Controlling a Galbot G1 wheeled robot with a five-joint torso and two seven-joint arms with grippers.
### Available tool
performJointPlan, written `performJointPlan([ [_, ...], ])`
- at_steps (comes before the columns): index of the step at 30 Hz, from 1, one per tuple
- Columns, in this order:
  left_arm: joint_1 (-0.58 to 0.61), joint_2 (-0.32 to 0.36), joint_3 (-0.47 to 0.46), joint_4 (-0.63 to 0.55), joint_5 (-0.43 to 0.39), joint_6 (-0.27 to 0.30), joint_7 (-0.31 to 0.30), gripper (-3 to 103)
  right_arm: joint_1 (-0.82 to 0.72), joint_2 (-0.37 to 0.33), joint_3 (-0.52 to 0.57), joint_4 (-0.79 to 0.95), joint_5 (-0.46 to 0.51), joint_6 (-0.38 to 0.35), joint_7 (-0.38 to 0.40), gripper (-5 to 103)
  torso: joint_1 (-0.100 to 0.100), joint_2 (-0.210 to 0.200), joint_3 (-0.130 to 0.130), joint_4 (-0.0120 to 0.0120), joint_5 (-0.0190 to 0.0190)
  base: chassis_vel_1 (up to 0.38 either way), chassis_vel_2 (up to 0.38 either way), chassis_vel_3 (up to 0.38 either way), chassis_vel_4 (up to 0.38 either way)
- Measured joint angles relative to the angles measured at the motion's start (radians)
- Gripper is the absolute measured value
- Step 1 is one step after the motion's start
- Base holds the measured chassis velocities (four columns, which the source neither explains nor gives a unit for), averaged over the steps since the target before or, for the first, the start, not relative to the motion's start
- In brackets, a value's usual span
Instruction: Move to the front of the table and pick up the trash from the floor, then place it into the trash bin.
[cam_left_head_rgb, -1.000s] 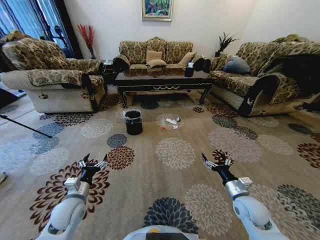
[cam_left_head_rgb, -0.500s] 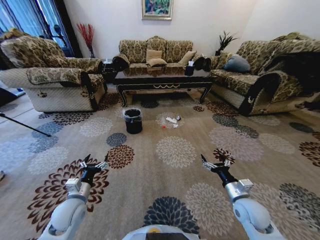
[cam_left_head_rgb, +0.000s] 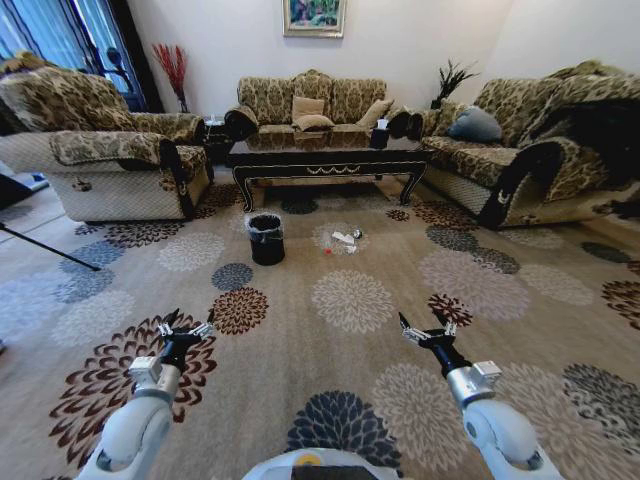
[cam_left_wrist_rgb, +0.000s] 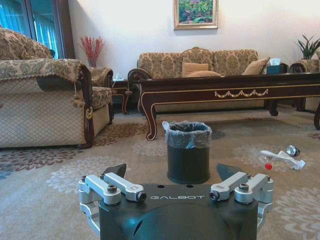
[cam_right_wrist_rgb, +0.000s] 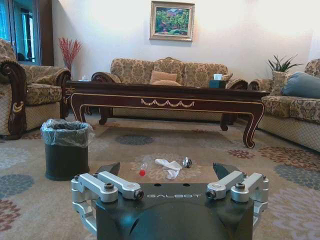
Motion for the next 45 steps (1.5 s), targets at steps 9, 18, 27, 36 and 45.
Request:
performJointPlan([
  [9,-0.004,0.007,-0.002,0.001,-0.003,-0.001,-0.005,100,-0.003,0.008,-0.002,-0.001,-0.005,0.001,-0.001,100,-0.002,-0.008,-0.015,0.0,0.0001,0.0,0.0,0.0,0.0],
  [18,-0.016,0.001,0.002,0.01,-0.016,-0.027,-0.048,100,-0.007,0.008,-0.001,-0.005,-0.022,0.007,-0.012,100,-0.002,-0.008,-0.013,0.0,0.0,0.0,0.0,0.0,0.0],
  [27,-0.013,-0.001,0.005,0.012,-0.012,-0.03,-0.048,100,-0.012,0.01,-0.002,0.002,-0.049,0.017,-0.019,100,-0.002,-0.008,-0.01,0.0,0.0,0.0,0.0,0.0,0.0],
  [36,-0.019,-0.006,0.015,0.018,-0.009,-0.03,-0.047,100,-0.012,0.009,-0.005,0.006,-0.069,0.022,-0.021,100,-0.002,-0.008,-0.008,0.0,0.0,-0.112,0.096,0.106,-0.102],
  [45,-0.032,0.001,0.022,0.018,-0.008,-0.026,-0.048,100,-0.004,0.019,-0.01,-0.004,-0.062,0.023,-0.019,100,-0.002,-0.008,-0.007,0.0001,0.0,-0.141,0.149,0.145,-0.149],
])
